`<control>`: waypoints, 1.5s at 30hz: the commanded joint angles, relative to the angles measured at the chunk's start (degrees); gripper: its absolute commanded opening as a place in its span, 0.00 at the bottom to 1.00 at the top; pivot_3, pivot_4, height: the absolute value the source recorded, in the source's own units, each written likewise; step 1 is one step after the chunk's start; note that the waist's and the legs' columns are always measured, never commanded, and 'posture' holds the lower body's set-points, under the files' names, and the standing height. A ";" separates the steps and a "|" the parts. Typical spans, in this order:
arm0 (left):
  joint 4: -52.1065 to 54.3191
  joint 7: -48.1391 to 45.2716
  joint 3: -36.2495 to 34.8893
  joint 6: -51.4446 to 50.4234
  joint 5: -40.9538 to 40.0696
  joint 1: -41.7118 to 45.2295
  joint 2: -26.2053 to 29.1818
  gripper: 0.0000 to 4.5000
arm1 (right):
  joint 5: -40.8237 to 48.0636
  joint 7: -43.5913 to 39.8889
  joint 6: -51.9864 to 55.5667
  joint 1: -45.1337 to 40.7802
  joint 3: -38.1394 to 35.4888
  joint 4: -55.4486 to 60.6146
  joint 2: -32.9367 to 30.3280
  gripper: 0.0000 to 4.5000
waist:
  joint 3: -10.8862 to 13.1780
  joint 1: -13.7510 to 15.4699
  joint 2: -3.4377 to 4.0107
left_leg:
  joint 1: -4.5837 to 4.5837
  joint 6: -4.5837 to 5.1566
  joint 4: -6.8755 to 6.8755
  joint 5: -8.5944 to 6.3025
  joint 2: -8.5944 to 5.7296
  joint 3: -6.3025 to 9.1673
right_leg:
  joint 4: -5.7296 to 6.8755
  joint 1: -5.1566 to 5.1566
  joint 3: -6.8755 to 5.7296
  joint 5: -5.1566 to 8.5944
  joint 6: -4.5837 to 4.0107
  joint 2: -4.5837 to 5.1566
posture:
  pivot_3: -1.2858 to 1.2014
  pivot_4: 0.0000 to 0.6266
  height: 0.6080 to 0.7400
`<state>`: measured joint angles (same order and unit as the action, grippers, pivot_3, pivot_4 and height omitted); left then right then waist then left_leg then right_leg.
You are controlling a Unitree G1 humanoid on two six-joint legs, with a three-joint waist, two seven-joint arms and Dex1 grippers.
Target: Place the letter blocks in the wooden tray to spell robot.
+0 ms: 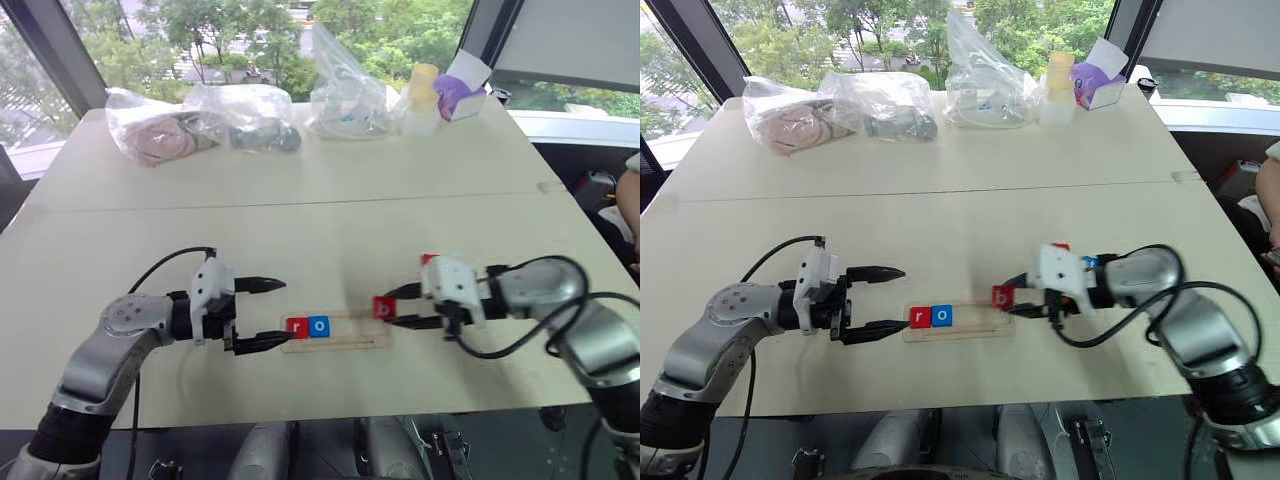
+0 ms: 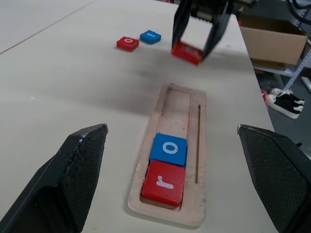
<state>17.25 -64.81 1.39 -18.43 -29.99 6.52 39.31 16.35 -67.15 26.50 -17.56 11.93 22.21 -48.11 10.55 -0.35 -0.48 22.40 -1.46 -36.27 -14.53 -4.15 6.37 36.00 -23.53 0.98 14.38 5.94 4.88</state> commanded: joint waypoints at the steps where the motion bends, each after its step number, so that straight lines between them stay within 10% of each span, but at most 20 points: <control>1: 1.80 -0.31 -0.09 0.97 0.27 0.09 0.45 1.00 | -1.73 1.28 1.43 -2.81 3.29 0.78 1.76 0.25 | 0.00 -0.02 0.00 | 0.01 0.00 0.00 0.00 -0.01 -0.01 | 0.00 -0.02 0.00 0.00 0.00 0.02 | 0.52 0.24 1.00; 29: 2.66 1.22 0.33 3.15 2.93 -2.18 -0.81 1.00 | -8.98 3.60 -1.45 -6.01 10.91 -6.60 9.91 0.25 | 0.00 -0.27 0.00 | 0.00 -0.03 0.00 0.02 -0.01 -0.01 | 0.06 -0.05 -0.05 -0.02 0.03 -0.11 | 0.52 0.24 1.00; 35: 3.01 1.66 0.12 3.08 3.06 -2.66 -0.96 1.00 | -9.01 3.54 -1.41 -6.69 11.35 -6.96 10.37 0.97 | 0.00 -0.26 0.00 | 0.00 -0.03 0.00 0.02 -0.01 -0.01 | 0.06 -0.05 -0.05 -0.03 0.03 -0.12 | 0.52 0.24 1.00; 45: 3.54 2.27 -0.13 2.93 2.92 -3.38 -0.88 1.00 | -6.87 5.77 0.94 -9.02 6.53 -5.44 10.41 0.99 | 0.00 -0.27 0.00 | 0.00 -0.04 0.00 0.02 -0.01 -0.01 | 0.07 -0.06 -0.04 -0.03 0.03 -0.11 | 0.52 0.24 1.00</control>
<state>18.76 -62.73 1.56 -16.33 -26.74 2.95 38.36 8.30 -62.18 27.49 -25.19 21.03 14.88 -38.14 10.55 -0.62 -0.47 22.40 -1.49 -36.27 -14.51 -4.16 6.36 36.07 -23.59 0.93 14.34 5.96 4.77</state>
